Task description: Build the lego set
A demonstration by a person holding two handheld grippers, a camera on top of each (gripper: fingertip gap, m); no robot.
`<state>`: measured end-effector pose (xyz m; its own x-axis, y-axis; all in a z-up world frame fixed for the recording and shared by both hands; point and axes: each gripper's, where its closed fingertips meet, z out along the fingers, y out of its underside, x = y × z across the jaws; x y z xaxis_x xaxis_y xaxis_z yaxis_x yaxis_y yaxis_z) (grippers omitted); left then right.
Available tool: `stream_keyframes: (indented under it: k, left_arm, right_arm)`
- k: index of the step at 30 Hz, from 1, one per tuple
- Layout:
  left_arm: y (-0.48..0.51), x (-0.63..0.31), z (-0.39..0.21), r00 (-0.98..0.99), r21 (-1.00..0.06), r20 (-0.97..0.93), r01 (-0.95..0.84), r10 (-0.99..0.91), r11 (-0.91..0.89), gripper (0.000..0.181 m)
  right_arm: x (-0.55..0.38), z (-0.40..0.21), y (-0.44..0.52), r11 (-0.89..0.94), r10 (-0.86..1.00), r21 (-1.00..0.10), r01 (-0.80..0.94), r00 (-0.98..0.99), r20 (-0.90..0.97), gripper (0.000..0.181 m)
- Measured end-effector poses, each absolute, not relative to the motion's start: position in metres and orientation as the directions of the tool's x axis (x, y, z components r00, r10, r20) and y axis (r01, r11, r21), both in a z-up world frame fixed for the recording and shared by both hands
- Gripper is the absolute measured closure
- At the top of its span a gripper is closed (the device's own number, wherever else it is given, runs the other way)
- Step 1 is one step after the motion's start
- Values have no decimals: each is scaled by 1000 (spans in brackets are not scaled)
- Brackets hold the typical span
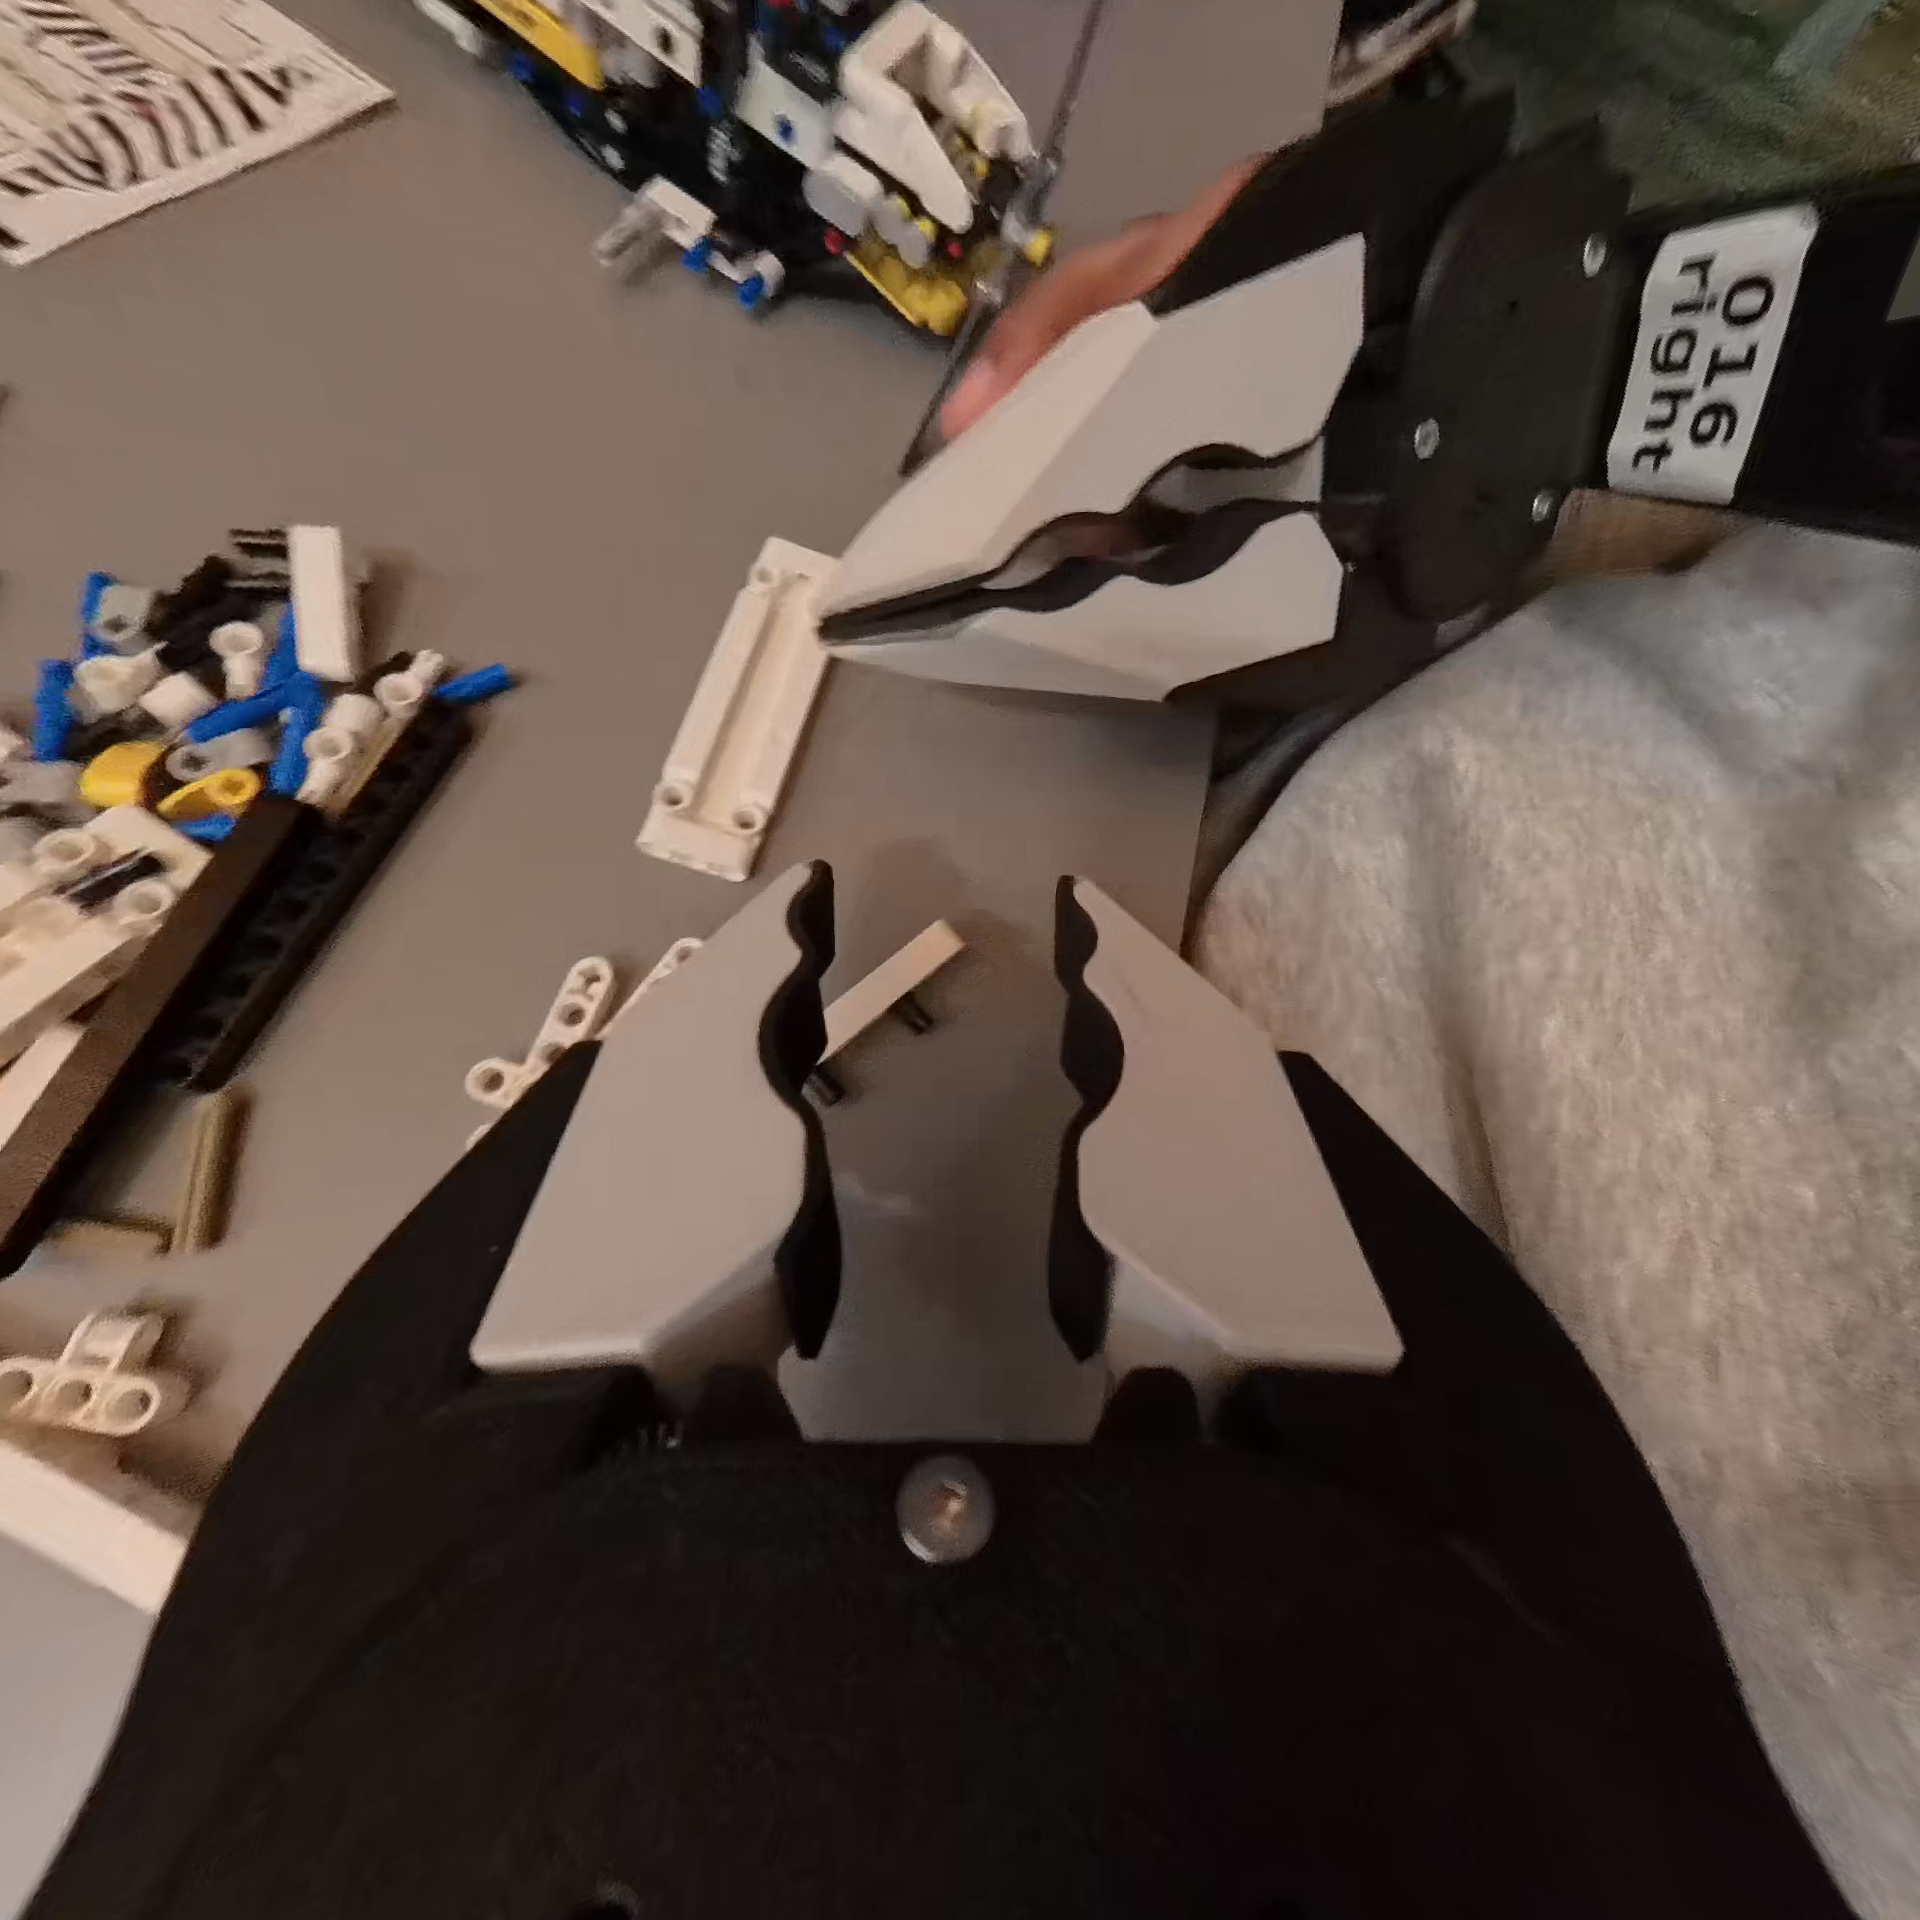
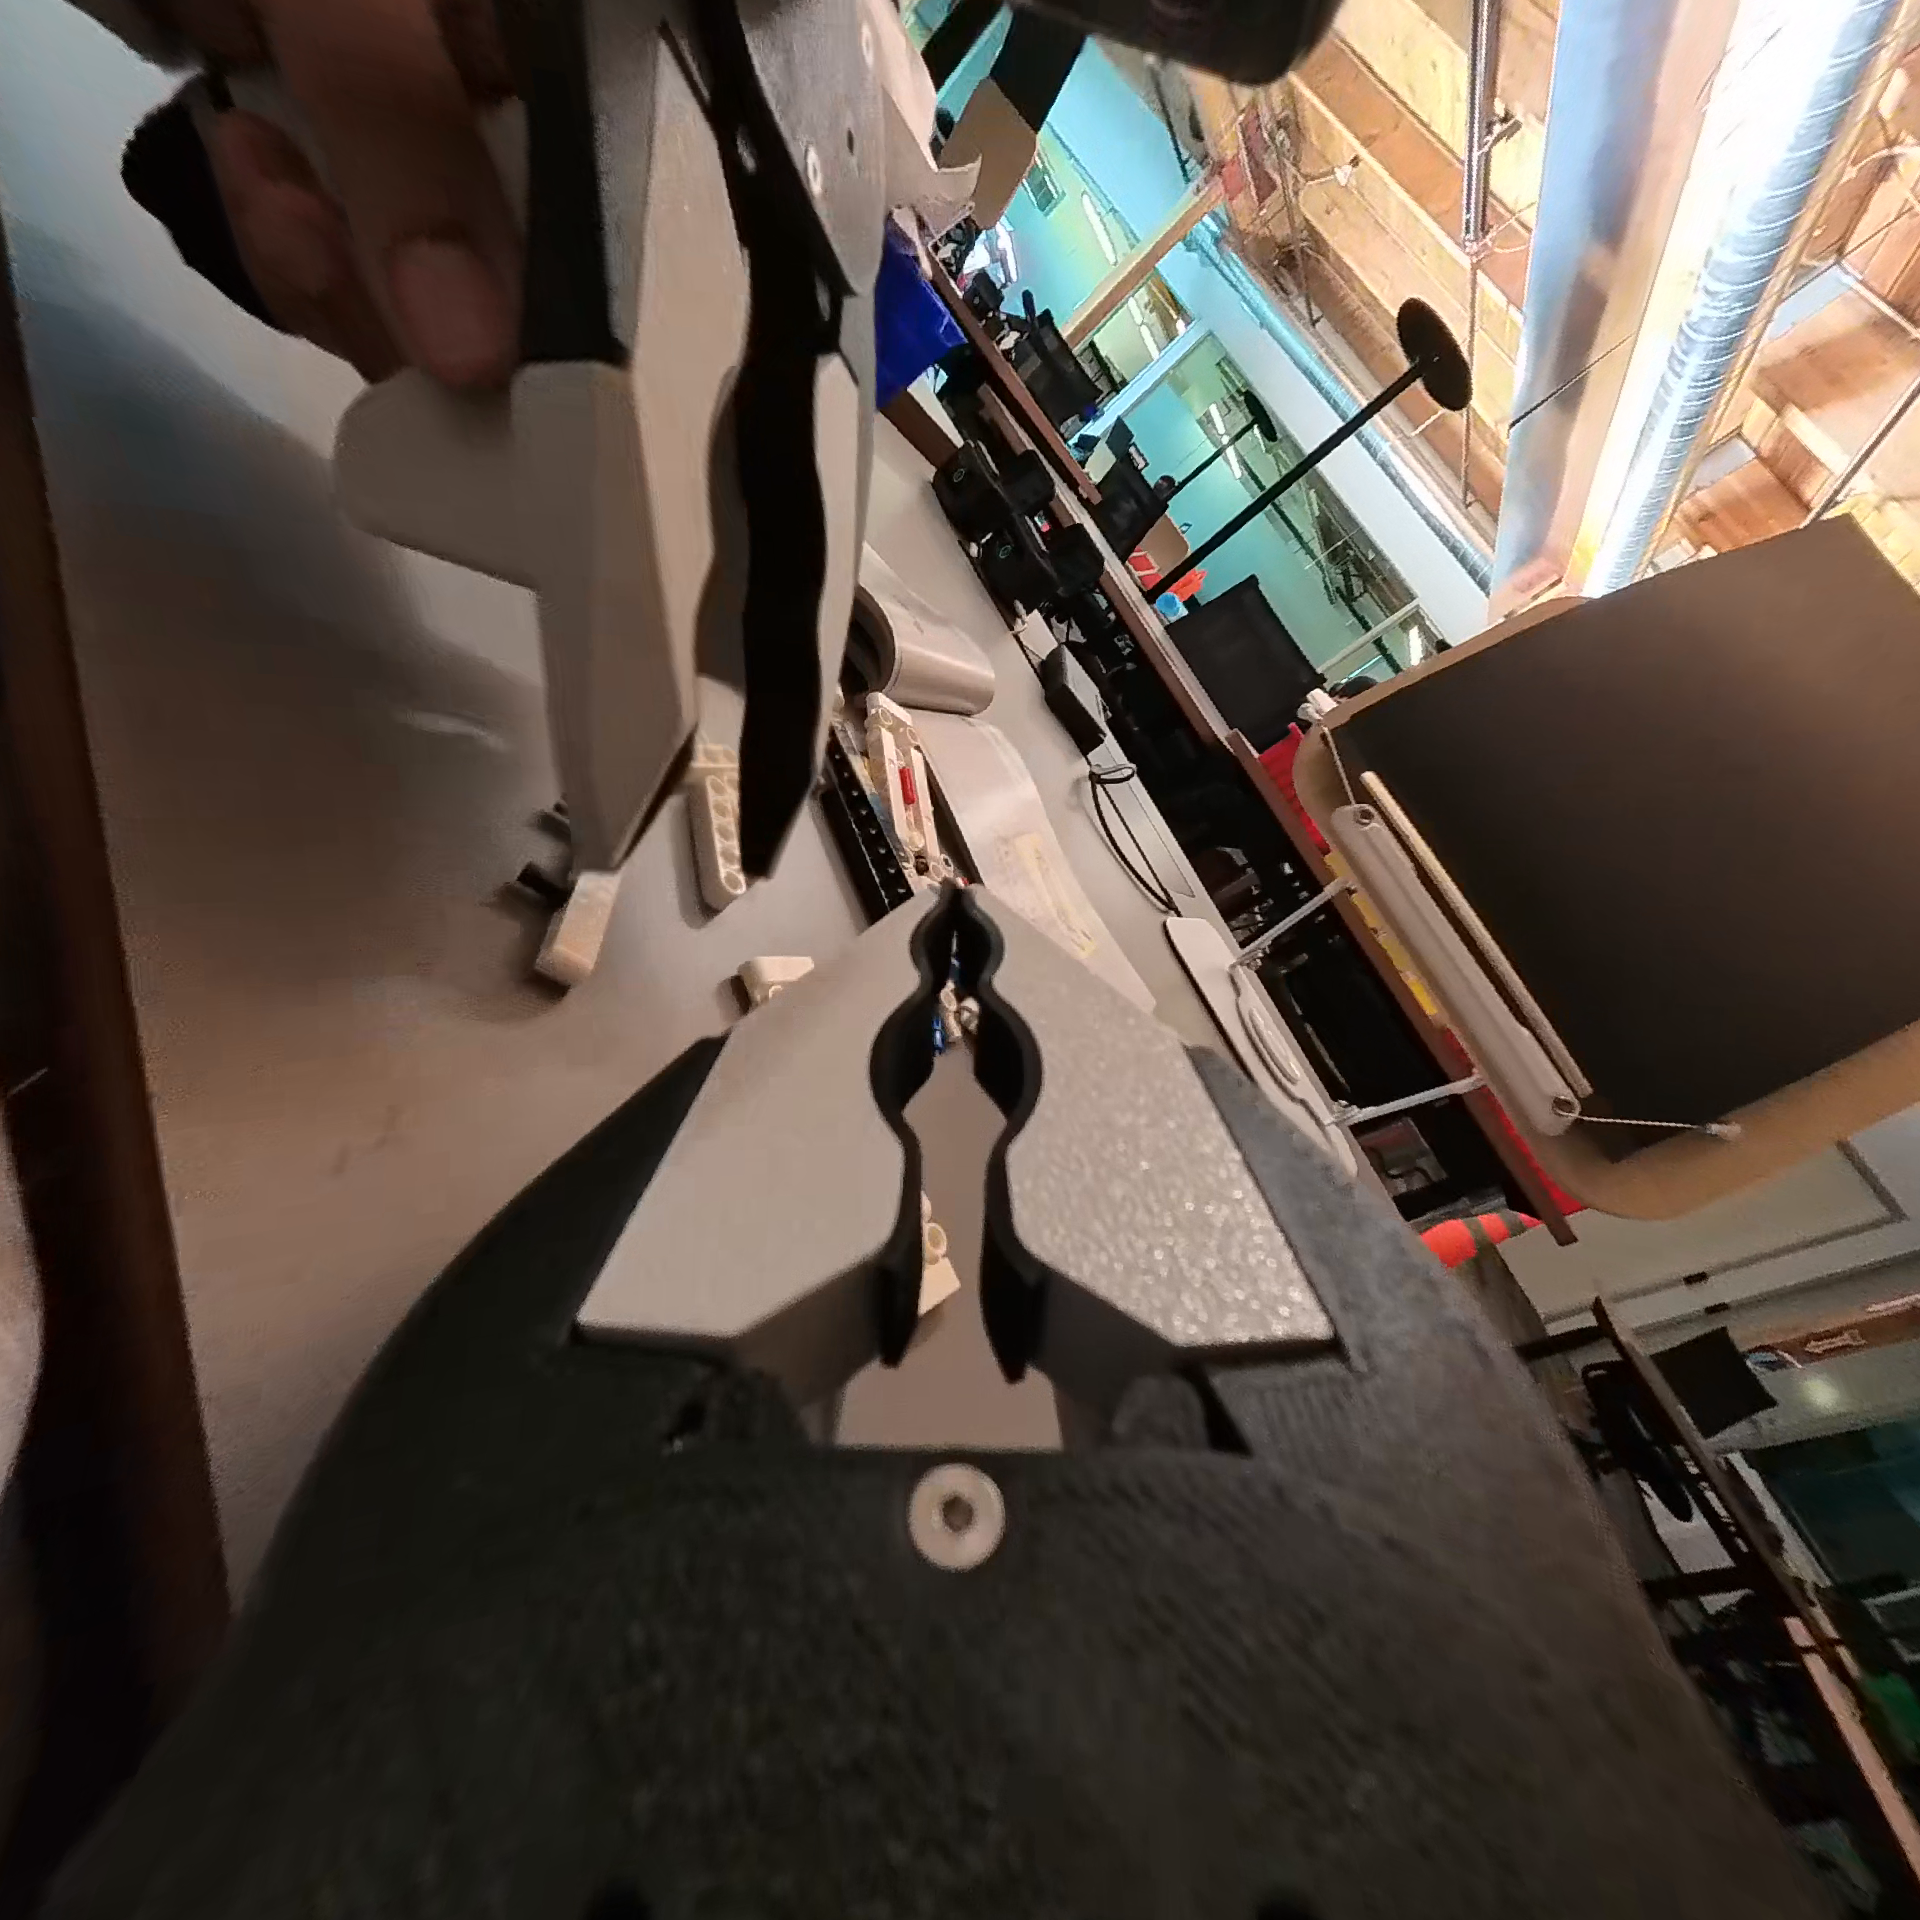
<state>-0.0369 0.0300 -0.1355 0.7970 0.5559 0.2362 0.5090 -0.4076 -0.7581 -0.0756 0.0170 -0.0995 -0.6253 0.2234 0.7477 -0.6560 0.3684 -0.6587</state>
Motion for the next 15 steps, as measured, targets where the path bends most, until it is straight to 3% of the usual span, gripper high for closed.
stream_keyframes:
  k: [4, 7, 9, 11, 13, 15]
  left_arm:
    - [26, -38, -168, 797, -631, 95, 512, 596, -584, 143]
    - [31, -35, -167, 798, -644, 123, 517, 590, -564, 171]
    - [33, -37, -159, 799, -682, 104, 491, 592, -542, 175]
    - [41, -42, -129, 790, -800, 147, 448, 594, -398, 175]
    - [46, -47, -74, 775, -920, 288, 387, 562, -63, 176]
    - [32, -46, -24, 778, -891, 445, 332, 443, 310, 176]
  right_arm:
    - [-75, -97, 18, 349, 233, -664, -662, -624, 745, 181]
    - [-74, -91, 22, 317, 258, -679, -662, -628, 734, 181]
    - [-75, -86, 25, 288, 285, -700, -654, -639, 715, 181]
    - [-77, -78, 29, 251, 320, -728, -638, -655, 685, 181]
    - [-74, -64, 35, 162, 358, -775, -611, -695, 623, 181]
    - [-61, -33, 46, -71, 378, -847, -527, -800, 466, 181]
